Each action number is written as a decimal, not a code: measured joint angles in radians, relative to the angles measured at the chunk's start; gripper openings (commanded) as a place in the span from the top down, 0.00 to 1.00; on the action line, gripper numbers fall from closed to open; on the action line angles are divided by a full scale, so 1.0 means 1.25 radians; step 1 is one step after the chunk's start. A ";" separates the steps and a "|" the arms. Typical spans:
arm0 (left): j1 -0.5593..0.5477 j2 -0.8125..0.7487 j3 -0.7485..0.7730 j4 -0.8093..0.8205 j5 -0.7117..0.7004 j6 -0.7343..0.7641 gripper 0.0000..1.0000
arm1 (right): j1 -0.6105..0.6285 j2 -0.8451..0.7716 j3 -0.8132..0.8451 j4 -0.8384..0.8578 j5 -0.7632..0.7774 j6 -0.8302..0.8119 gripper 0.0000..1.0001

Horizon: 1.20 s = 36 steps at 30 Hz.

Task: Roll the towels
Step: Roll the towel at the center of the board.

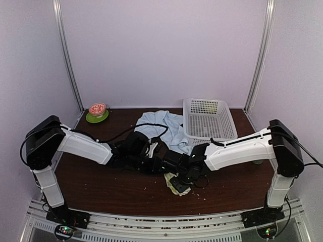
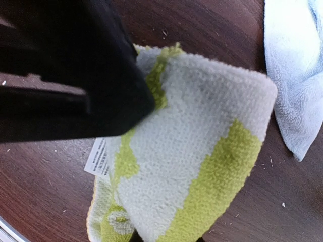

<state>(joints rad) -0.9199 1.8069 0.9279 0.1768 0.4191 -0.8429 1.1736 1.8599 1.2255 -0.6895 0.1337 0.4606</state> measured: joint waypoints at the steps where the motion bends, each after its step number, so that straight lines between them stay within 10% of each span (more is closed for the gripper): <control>1: 0.000 0.019 0.003 0.014 0.011 -0.005 0.85 | 0.000 0.000 0.000 -0.001 0.000 -0.002 1.00; 7: 0.000 0.091 0.011 0.084 0.059 -0.040 0.92 | 0.000 0.001 0.001 -0.002 0.000 -0.008 1.00; 13: 0.004 0.120 0.043 0.081 0.058 -0.049 1.00 | -0.003 -0.002 -0.001 -0.004 -0.004 0.000 0.60; 20: 0.004 0.151 0.080 0.073 0.055 -0.052 1.00 | -0.015 -0.026 -0.018 -0.010 -0.011 0.030 0.44; 29: 0.003 0.169 0.097 0.070 0.054 -0.054 1.00 | -0.015 -0.116 -0.051 -0.002 -0.017 0.071 0.46; 36: 0.003 0.178 0.111 0.067 0.054 -0.054 1.00 | -0.014 -0.197 -0.089 0.038 -0.031 0.101 0.84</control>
<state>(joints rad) -0.9161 2.0293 1.0664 0.2607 0.4862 -0.9108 1.1564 1.6138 1.1141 -0.6426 0.0944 0.5869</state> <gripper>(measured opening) 0.002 0.284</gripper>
